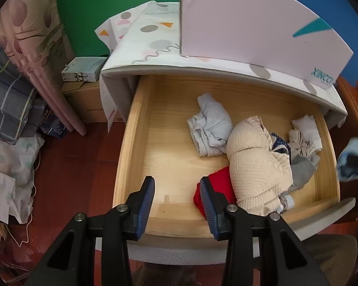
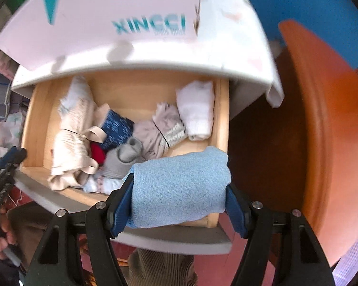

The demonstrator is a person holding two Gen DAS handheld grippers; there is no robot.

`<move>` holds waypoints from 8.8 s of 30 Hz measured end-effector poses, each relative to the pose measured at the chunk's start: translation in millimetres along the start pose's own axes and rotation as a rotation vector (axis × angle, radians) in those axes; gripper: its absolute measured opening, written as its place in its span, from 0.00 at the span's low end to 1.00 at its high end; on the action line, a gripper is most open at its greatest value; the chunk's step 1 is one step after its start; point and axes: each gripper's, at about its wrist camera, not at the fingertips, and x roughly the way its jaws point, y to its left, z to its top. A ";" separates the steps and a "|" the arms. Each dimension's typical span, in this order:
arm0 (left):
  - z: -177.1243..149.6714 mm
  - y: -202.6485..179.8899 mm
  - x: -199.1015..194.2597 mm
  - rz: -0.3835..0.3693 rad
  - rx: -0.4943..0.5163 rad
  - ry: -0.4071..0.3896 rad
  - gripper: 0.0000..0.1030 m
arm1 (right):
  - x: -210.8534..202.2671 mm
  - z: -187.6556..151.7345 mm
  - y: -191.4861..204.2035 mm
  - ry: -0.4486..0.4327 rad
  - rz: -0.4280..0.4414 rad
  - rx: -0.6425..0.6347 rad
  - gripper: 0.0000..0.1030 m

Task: Take underwear out of drawer
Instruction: 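Lift the light blue garment with the right gripper over the white box, then lower the light blue garment into the box and open the right gripper, then move the right gripper back down into the drawer toward the beige bundle, then close the right gripper on the beige lace-patterned bundle tied with black band, then lower the left gripper onto the beige lace bundle and close, then lift the beige lace bundle with the left gripper into the white box, then open the left gripper to release the beige bundle in the box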

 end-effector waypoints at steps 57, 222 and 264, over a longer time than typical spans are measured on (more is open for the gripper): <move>3.5 9.5 2.9 -0.074 -0.075 -0.011 0.39 | -119.4 83.4 45.4 -0.169 0.063 -0.095 0.74; 118.1 -37.1 -197.2 -0.216 0.287 -0.171 0.46 | 76.9 -34.4 22.5 0.091 0.044 0.017 0.49; 234.3 -64.9 -49.9 -0.064 0.270 -0.052 0.55 | 84.7 -26.4 23.5 0.099 0.056 0.037 0.49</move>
